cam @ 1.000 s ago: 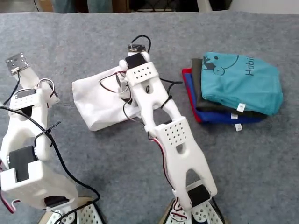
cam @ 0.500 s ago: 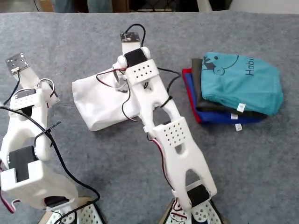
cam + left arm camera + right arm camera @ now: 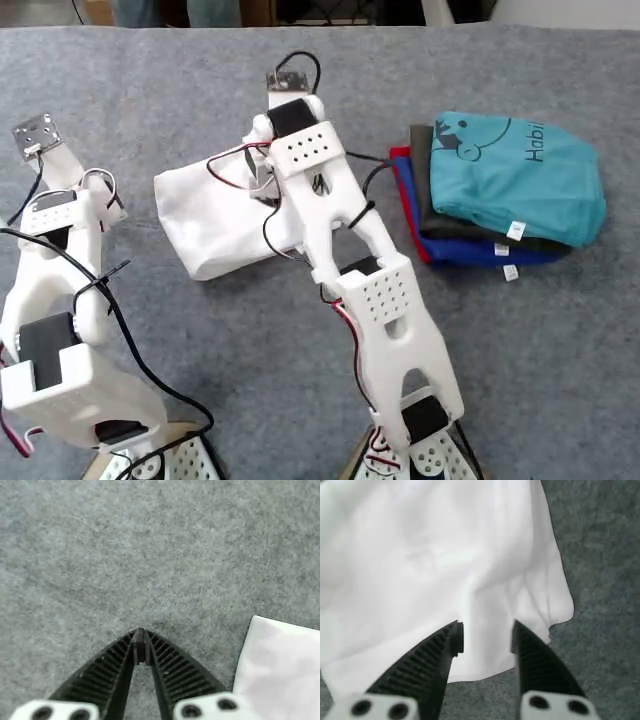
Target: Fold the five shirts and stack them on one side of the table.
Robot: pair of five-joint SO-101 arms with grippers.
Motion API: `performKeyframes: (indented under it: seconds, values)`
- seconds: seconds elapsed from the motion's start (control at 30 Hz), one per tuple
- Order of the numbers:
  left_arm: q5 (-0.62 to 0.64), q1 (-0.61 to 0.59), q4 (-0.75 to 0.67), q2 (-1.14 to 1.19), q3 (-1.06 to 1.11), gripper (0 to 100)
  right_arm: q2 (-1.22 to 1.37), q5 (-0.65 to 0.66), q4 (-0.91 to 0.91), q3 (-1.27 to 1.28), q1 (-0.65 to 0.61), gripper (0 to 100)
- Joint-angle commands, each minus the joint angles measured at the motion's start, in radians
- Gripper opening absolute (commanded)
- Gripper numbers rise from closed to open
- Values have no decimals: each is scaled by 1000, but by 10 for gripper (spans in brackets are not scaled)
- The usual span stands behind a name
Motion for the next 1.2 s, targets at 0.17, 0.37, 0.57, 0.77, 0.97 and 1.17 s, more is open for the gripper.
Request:
performKeyframes:
  seconds: [0.17, 0.37, 0.57, 0.77, 0.97, 1.17]
  values:
    - [-8, -7, 8, -9, -45, 29, -59, -15, -41, 111, -6, 411]
    - [-8, -7, 8, -9, -45, 29, 5, -14, -130, 151, -44, 426]
    - [-8, -7, 9, -9, -45, 29, 77, -17, -132, 114, -107, 431]
    - [-9, -8, 9, -9, -45, 29, 148, -49, -126, 110, -103, 430]
    - [-9, -8, 9, -9, -45, 29, 114, -52, -126, 110, -106, 207]
    - [-9, -8, 9, -9, -45, 29, 101, -26, -124, 110, -103, 83]
